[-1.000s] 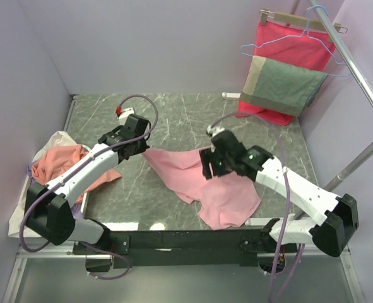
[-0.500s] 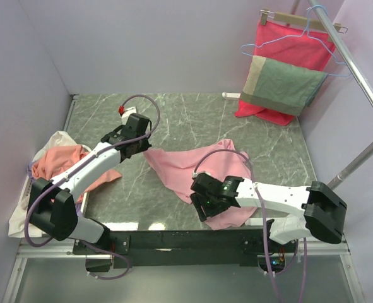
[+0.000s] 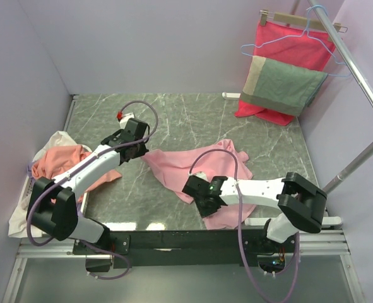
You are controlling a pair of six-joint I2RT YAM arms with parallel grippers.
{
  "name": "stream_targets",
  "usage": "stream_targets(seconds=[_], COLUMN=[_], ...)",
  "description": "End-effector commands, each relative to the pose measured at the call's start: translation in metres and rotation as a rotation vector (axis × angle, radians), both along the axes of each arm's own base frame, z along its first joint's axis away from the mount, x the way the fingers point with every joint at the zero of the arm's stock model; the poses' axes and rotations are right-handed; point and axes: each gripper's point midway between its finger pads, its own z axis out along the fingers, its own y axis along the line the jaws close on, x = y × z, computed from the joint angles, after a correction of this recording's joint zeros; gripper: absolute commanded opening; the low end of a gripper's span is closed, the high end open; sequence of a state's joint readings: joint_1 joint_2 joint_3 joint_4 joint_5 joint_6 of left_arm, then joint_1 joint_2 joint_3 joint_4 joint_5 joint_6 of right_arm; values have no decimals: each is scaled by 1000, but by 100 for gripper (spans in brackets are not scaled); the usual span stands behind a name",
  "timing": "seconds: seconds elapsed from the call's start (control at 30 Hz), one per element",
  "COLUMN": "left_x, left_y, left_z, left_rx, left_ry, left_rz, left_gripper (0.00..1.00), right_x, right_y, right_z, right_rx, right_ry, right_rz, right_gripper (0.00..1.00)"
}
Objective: Fold and stack the t-shirts
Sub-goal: Flatten out the tshirt
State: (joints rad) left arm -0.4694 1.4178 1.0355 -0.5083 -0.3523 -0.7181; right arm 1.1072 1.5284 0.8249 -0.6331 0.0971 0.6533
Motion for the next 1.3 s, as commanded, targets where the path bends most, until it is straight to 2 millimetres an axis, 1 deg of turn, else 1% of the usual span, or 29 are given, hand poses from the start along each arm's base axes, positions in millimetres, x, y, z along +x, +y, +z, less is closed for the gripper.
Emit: stream_targets(seconds=[0.0,0.03,0.07,0.1,0.13,0.17,0.2,0.23,0.27,0.3,0.33,0.37,0.4,0.5,0.53,0.6,0.63,0.67,0.7,0.77,0.8,0.87,0.9,0.93,0.97,1.1,1.17,1.23,1.27], left_x=[2,2,-2,-2,-3,-7,-10,-12,-15,-21,-27,-31,-39,-61,-74,-90,-106,-114,-125,-145,-155,-165,-172,-173,-174,-171,-164,-151,-146], left_y=[5,5,9,12,14,18,23,26,30,37,42,46,51,65,72,79,86,90,94,100,103,105,105,104,104,94,94,91,90], left_z=[21,33,39,48,71,80,90,116,127,134,158,168,183,220,239,259,280,290,309,329,346,359,368,372,375,387,383,371,366], left_rx=[-7,-16,-3,3,-9,5,12,-4,3,16,1,3,-2,-35,-59,-83,-108,-120,-145,-176,-199,-214,-233,-237,-235,-244,-238,-227,-220], left_ry=[-61,-85,-82,-101,-147,-152,-171,-230,-250,-254,-309,-331,-351,-439,-484,-527,-575,-599,-649,-703,-748,-779,-806,-815,-820,-823,-803,-766,-753], left_rz=[-1,-3,-7,-3,0,-6,-1,6,10,20,30,30,39,62,65,66,68,67,65,43,35,18,4,-8,-16,-68,-43,-20,-12], left_gripper=[1,1,1,1,1,1,1,1,1,1,1,1,1,1,1,1,1,1,1,1,1,1,1,1,1,1,2,2,2], right_x=[28,36,42,49,59,64,68,70,72,73,75,74,74,73,70,66,62,60,56,51,47,44,42,41,38,37,45,54,62], right_y=[-11,-12,-14,-17,-25,-30,-32,-41,-46,-51,-61,-68,-73,-87,-92,-99,-105,-108,-107,-115,-117,-123,-127,-124,-127,-121,-124,-122,-127], right_z=[39,66,86,117,153,176,208,238,256,284,300,310,328,352,360,371,378,383,391,404,413,424,435,440,453,478,482,477,478], right_rx=[-41,8,30,52,112,145,203,270,301,346,365,362,390,435,461,500,533,555,590,630,661,667,686,688,705,739,708,658,626], right_ry=[-180,-244,-292,-350,-448,-502,-558,-630,-668,-713,-756,-775,-805,-856,-868,-879,-890,-896,-898,-924,-930,-952,-970,-970,-991,-1037,-1073,-1092,-1126], right_rz=[-55,-74,-91,-107,-144,-168,-179,-192,-201,-208,-226,-233,-247,-266,-272,-281,-283,-278,-256,-241,-220,-200,-195,-170,-145,-80,-115,-135,-179], right_gripper=[0,0,0,0,0,0,0,0,0,0,0,0,0,0,0,0,0,0,0,0,0,0,0,0,0,0,1,3,6])
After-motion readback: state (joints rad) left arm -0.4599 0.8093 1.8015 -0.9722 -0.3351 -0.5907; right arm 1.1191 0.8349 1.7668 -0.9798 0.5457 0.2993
